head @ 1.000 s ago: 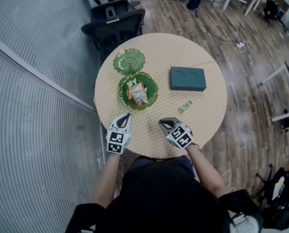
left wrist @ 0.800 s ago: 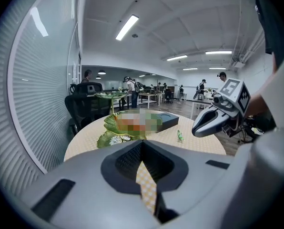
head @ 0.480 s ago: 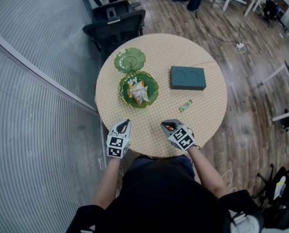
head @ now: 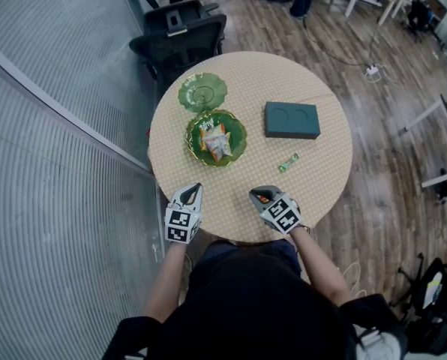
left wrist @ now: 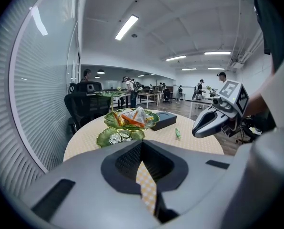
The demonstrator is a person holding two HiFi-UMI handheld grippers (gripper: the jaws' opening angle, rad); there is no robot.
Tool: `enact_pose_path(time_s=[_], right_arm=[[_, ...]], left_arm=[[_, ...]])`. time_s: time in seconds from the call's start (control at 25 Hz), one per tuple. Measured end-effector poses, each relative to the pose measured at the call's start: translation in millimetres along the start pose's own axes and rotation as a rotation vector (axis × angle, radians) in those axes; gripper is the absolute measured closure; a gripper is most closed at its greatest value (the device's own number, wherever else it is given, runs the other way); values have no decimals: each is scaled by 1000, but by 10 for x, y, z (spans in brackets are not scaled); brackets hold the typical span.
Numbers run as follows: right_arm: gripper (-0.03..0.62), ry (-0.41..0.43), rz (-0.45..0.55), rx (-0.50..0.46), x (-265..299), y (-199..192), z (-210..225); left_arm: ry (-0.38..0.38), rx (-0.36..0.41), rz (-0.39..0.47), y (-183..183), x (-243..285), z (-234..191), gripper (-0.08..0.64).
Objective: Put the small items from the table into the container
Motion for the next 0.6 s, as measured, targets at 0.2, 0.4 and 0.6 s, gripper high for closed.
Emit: enact_pose_path(time_s=[0.2, 0.4, 0.6], right_arm=[[563, -3, -5, 7, -5, -22, -18], [563, -6, -8, 12, -6, -31, -35], [563, -8, -20, 19, -30, -109, -58]], left_arm=[[1, -9, -5, -22, -22, -24, 558], [-41, -19, -19, -48, -29, 40, 558], [-62, -9, -46, -121, -15, 117, 558]])
Point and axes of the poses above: the fingertips, and each gripper's own axes: x forward along the fingers, z to its right, y out of its top, the point moved 2 cm from there along -x, backward along the fingers, and after that the axes turned 8 degrees about z, right-handed, at the moved point
